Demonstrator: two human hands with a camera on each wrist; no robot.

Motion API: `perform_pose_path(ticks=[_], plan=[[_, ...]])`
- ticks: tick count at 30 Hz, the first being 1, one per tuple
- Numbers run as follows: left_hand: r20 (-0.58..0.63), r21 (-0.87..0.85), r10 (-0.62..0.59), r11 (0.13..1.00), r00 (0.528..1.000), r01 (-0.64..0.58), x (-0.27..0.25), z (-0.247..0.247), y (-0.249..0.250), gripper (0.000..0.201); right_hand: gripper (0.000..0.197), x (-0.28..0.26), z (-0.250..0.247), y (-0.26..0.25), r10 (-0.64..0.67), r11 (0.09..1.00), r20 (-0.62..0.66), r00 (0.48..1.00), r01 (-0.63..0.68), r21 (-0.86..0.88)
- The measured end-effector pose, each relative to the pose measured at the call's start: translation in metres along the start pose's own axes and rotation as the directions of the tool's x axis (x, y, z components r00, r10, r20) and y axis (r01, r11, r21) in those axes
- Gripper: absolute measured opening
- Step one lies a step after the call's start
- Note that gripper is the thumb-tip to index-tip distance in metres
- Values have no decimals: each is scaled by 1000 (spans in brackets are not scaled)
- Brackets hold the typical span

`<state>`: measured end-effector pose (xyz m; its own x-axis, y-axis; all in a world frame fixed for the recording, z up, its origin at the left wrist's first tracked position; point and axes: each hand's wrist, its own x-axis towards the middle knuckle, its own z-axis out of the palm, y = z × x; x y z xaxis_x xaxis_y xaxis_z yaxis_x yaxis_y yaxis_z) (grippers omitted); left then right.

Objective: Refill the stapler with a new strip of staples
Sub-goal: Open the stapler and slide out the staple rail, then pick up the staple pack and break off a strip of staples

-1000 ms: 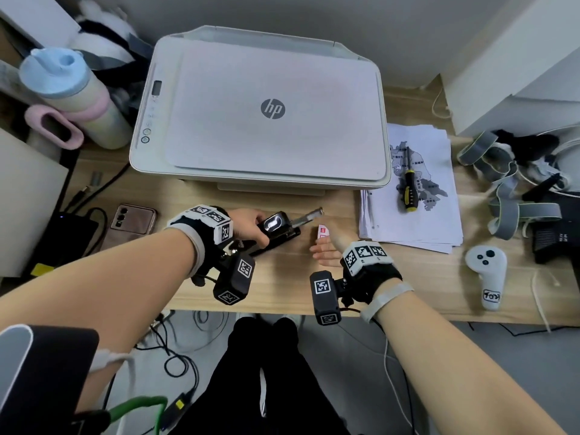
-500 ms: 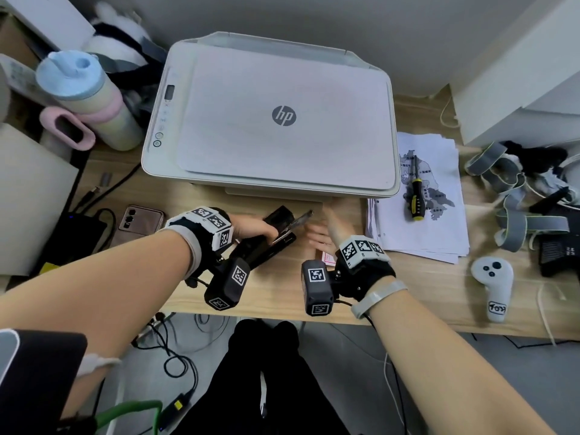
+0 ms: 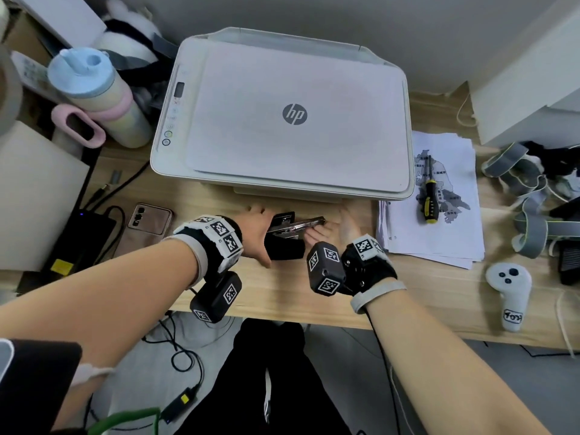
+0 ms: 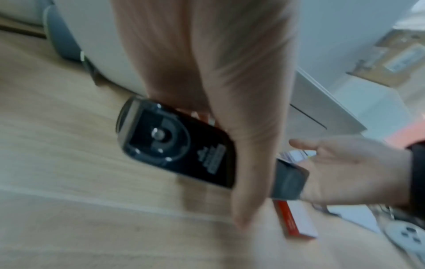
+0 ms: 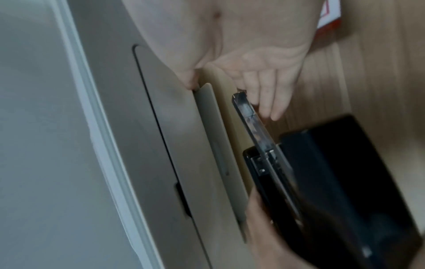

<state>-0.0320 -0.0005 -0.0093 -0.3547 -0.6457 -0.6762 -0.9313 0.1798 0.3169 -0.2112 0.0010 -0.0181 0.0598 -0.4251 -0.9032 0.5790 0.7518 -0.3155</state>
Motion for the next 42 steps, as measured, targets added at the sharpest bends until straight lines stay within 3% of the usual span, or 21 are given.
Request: perform_pose_path(ticks=[4,8,10,14,17,19,21,24,26,28,30,33,36,39,40,41,42], plan=[[-151,253,-28,965,988,66,-1,1,8,90,79,10,-6,1,32,969,77,997,-50,241],[-282,418,64,906,957,62,-3,2,10,92,75,21,-17,1,13,926,162,987,-73,370],[-354,483,123,873,927,69,-8,3,9,88,63,27,-21,3,1,910,169,986,-71,409],[-509,561,276,825,816,71,-11,14,3,82,54,33,-28,9,-30,878,168,985,-55,476],[-518,570,265,816,813,97,-12,22,0,92,51,28,-28,14,-51,875,187,981,-46,481],[-520,531,226,841,824,104,-13,21,2,97,51,25,-26,15,-61,870,132,989,-12,493],[-491,407,146,910,859,78,-13,19,4,96,50,18,-24,12,-57,911,112,992,5,413],[-350,-1,-10,1000,937,10,-11,16,4,94,22,13,-25,6,-62,983,57,996,51,177],[-253,-231,-43,973,967,-18,-11,15,7,94,18,8,-29,1,-94,991,-26,995,96,92],[-145,-386,-23,922,989,-35,-12,13,11,72,36,5,-39,-7,-151,987,-37,988,153,56],[-49,-477,-22,879,999,-4,-13,11,13,48,41,2,-46,-16,-189,981,-51,981,186,-59],[55,-515,-26,856,998,50,-12,11,13,59,41,11,-60,-27,-274,942,-172,946,228,-244],[39,-557,-34,829,999,50,-12,12,11,75,38,20,-73,-28,-342,887,-240,909,227,-402],[-51,-579,-45,815,998,7,-10,13,10,62,37,25,-82,-24,-422,762,-263,867,183,-621],[-76,-582,-52,813,996,-2,-9,13,9,59,36,24,-81,-25,-402,764,-272,874,157,-626],[-89,-583,-65,813,994,1,-7,13,8,56,36,18,-80,-23,-424,669,-280,861,90,-738],[-101,-583,-79,812,992,5,-7,12,8,54,35,14,-81,-22,-476,463,-230,849,19,-886]])
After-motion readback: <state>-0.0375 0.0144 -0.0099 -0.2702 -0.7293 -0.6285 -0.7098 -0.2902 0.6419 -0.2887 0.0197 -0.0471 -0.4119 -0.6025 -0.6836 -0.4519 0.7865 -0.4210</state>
